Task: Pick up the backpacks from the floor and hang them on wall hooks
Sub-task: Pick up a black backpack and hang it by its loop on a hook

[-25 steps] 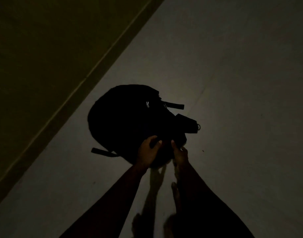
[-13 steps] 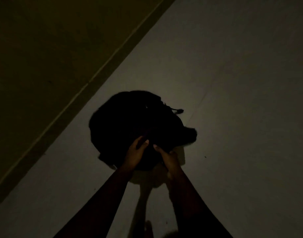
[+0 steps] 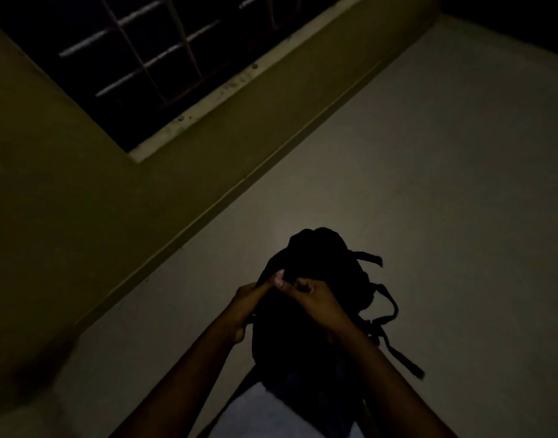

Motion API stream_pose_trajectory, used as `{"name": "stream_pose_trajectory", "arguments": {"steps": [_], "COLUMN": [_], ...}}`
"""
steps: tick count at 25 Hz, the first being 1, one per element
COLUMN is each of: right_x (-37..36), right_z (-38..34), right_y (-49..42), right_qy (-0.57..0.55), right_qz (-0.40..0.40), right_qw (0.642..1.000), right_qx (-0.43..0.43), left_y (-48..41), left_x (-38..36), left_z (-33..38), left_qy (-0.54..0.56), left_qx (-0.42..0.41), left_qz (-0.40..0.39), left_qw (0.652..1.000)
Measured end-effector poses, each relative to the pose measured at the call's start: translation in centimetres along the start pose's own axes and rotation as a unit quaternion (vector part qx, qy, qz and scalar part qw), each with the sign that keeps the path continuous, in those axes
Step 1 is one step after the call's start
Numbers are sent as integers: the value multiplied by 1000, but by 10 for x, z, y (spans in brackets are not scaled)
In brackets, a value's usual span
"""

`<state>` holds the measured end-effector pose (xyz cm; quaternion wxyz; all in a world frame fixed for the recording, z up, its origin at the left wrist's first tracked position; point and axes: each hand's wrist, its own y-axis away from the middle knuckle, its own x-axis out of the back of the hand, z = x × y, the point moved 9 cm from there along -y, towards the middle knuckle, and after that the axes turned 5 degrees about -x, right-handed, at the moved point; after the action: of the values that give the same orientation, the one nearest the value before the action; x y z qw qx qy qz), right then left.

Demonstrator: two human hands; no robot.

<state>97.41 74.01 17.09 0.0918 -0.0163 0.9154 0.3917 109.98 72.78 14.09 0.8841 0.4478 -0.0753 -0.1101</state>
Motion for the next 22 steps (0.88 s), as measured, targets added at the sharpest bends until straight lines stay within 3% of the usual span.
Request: {"name": "stream_pose_trajectory", "arguments": {"steps": [4,8,11,15,18,22], "right_x": [-28,-34,-12,6,-4,-14], "right_z": [2,-24,-38,-17,-4,-2], "right_y": [55,71,77,72,71,62], "right_qy": [102,164,107,-52,9,57], "right_qz": [-91,-93,-64,-86,-132,-164], "right_qw": [990,977,987,994,985,977], "right_qx": [37,95,105,-46,-114,-127], "left_y": [64,93,111,118,126,133], "left_x": [8,9,-9,-40,-47,-46], "left_z": [-19,-22,-21,-31,-42,-39], "left_qy": [102,270,362,475,487,483], "left_qx": [-19,-72,-73,-80,-96,-115], "left_qz": [59,157,182,168,198,246], "left_qw": [993,947,911,860,845,833]}}
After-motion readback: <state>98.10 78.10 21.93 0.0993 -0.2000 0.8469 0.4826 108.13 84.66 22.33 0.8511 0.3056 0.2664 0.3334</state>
